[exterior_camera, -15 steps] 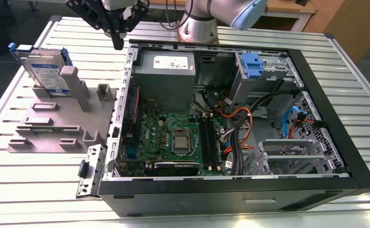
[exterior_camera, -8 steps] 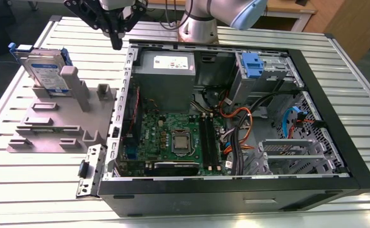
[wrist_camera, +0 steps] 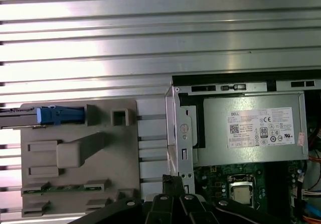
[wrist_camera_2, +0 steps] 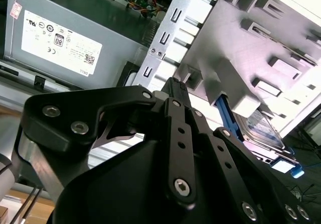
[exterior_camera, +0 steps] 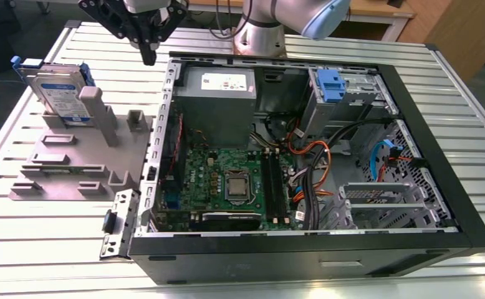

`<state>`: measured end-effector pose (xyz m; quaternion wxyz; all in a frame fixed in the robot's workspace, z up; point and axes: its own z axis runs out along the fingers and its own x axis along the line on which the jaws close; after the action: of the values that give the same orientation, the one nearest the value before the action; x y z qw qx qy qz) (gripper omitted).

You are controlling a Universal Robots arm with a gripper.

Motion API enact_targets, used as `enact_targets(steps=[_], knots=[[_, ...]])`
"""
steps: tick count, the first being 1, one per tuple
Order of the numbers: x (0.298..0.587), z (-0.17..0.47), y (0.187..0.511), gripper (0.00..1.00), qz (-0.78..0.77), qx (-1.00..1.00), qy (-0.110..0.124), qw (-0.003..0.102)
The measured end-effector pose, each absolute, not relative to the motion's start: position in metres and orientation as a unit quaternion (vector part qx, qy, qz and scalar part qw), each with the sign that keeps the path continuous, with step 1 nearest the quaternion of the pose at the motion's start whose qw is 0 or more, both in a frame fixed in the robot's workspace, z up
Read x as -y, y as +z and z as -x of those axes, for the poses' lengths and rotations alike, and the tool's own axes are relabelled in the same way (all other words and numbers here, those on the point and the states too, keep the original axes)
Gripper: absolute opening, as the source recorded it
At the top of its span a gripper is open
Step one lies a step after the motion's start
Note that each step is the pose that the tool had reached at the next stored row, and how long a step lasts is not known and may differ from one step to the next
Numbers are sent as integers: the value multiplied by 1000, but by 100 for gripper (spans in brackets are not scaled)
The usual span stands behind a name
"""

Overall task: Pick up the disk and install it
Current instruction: 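Reach for the disk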

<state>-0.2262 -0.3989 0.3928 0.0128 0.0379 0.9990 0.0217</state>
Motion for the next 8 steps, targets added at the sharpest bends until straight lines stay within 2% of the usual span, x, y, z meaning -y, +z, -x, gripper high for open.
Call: enact_targets(steps=[8], knots=[[399,233,393,11,-38,-999,22,13]])
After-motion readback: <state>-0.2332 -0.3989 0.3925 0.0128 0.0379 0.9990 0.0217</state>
